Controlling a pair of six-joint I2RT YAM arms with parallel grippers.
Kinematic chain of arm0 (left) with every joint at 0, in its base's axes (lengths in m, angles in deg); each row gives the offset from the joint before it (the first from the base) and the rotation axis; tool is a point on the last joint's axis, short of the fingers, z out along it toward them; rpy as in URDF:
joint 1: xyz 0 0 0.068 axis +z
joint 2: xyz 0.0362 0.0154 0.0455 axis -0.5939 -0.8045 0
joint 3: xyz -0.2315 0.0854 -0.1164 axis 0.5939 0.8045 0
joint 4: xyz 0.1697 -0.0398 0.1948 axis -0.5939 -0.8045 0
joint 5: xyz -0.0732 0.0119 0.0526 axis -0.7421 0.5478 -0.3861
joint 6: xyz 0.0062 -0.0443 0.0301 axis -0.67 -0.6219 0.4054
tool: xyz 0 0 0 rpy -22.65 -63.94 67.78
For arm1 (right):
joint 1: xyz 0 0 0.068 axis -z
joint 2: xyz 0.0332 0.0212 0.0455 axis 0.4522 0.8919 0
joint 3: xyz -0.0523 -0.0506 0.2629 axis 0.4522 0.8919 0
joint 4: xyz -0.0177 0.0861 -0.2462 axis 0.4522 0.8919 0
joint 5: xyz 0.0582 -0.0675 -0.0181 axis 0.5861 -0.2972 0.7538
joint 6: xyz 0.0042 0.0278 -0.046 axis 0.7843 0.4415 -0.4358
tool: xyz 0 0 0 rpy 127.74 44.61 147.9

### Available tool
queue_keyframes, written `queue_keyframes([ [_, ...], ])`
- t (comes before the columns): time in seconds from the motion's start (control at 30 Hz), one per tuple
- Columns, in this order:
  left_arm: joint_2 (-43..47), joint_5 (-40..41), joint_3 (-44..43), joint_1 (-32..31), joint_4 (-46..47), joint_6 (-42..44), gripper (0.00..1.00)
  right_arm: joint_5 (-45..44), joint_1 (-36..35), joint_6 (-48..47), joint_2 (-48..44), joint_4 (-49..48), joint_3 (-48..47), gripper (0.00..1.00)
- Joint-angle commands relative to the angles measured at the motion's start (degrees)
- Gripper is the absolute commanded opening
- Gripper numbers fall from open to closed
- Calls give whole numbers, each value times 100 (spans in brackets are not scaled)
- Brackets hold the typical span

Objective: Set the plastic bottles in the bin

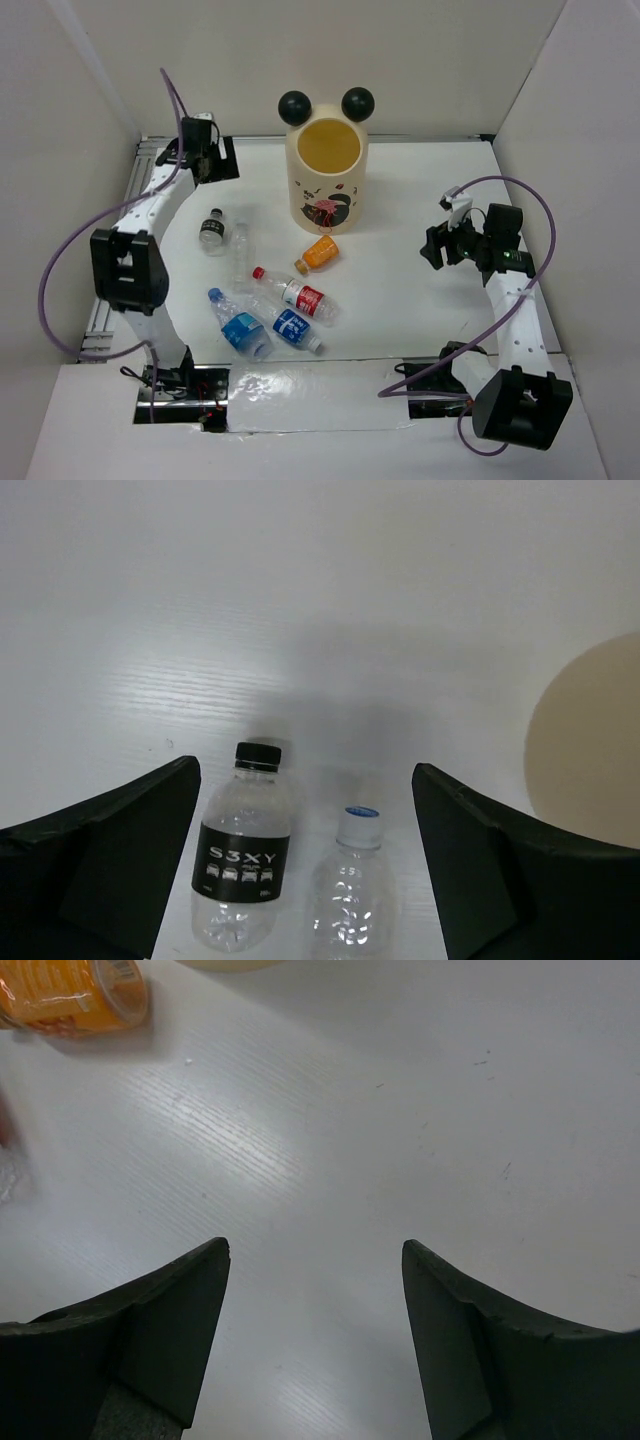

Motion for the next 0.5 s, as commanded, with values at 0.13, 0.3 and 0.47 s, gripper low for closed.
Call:
queue_keyframes([
  [0.13, -1315, 296, -475, 183, -1368, 281, 97, -164, -41, -88, 22, -10, -54, 78],
  [0.3, -1509, 349, -220, 131, -1552, 281, 97, -217, -41, 17, 21, -195, -1, 78],
  [0.47, -1869, 472, -167, 25, -1745, 281, 90, -217, -41, 18, 268, -327, -1, 78],
])
